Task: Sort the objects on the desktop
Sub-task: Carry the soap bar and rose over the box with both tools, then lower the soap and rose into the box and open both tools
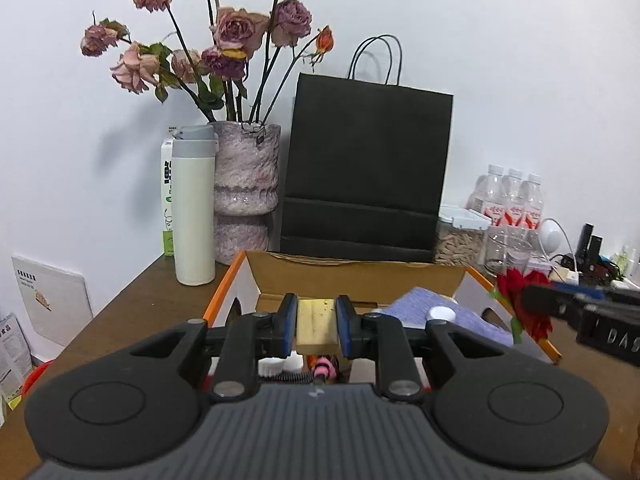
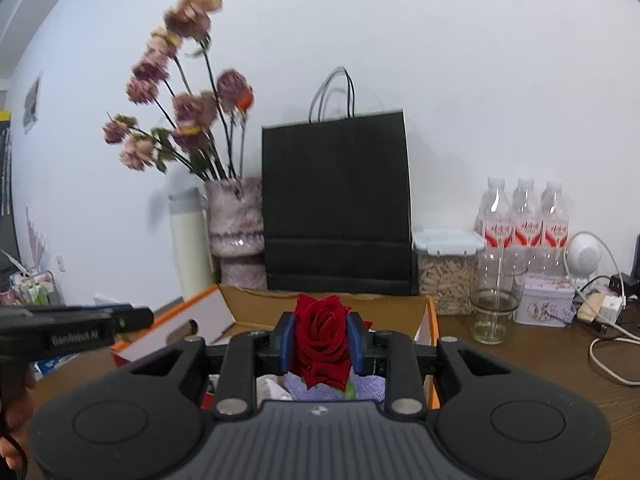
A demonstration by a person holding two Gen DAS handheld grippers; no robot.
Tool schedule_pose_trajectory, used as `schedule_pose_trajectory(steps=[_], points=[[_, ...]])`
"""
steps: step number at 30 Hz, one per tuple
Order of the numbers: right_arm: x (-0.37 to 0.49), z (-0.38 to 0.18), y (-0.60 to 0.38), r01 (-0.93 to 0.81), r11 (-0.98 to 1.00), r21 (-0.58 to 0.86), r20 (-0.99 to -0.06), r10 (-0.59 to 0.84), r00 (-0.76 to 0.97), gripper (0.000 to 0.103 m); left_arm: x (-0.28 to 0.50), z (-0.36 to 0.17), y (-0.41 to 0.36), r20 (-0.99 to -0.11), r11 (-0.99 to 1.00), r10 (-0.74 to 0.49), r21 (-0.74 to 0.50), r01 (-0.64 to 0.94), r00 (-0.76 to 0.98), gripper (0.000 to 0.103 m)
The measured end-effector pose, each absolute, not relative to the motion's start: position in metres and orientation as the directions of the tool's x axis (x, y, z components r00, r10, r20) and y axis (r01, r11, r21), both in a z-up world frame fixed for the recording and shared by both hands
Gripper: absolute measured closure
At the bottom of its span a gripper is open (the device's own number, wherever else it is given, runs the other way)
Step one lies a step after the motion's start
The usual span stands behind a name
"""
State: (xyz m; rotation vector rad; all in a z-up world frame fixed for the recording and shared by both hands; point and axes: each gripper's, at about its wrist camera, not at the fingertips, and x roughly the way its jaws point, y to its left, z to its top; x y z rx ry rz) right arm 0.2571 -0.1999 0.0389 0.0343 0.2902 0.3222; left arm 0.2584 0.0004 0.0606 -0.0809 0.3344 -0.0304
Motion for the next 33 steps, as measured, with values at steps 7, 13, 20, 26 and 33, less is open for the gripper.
schedule_pose_trajectory(steps=[7,13,20,26,33], points=[[0.3,0.019,-0.198,-0.292,0.952,0.086,-0.327,0.304,0.895,0.077,0.294,0.048,0.002,-0.34,0.999,-0.036,-0.049,0.021,0.94,0.082],[0.327,0.008,-0.194,-0.301,0.951,0.065,-0.355,0.304,0.884,0.077,0.325,0.038,0.003,-0.359,1.0,-0.017,-0.014,0.012,0.933,0.082],[0.347,0.0,-0.188,-0.317,0.948,0.042,-0.372,0.309,0.875,0.077,0.348,0.028,-0.002,-0.371,0.999,-0.014,0.022,0.024,0.928,0.082],[0.342,-0.003,-0.186,-0.326,0.945,0.021,-0.359,0.312,0.88,0.075,0.353,0.018,-0.006,-0.393,0.998,-0.012,0.051,0.035,0.92,0.082],[0.335,-0.002,-0.185,-0.332,0.943,0.023,-0.344,0.32,0.883,0.066,0.349,0.018,-0.006,-0.373,0.997,0.008,0.069,0.019,0.928,0.07]])
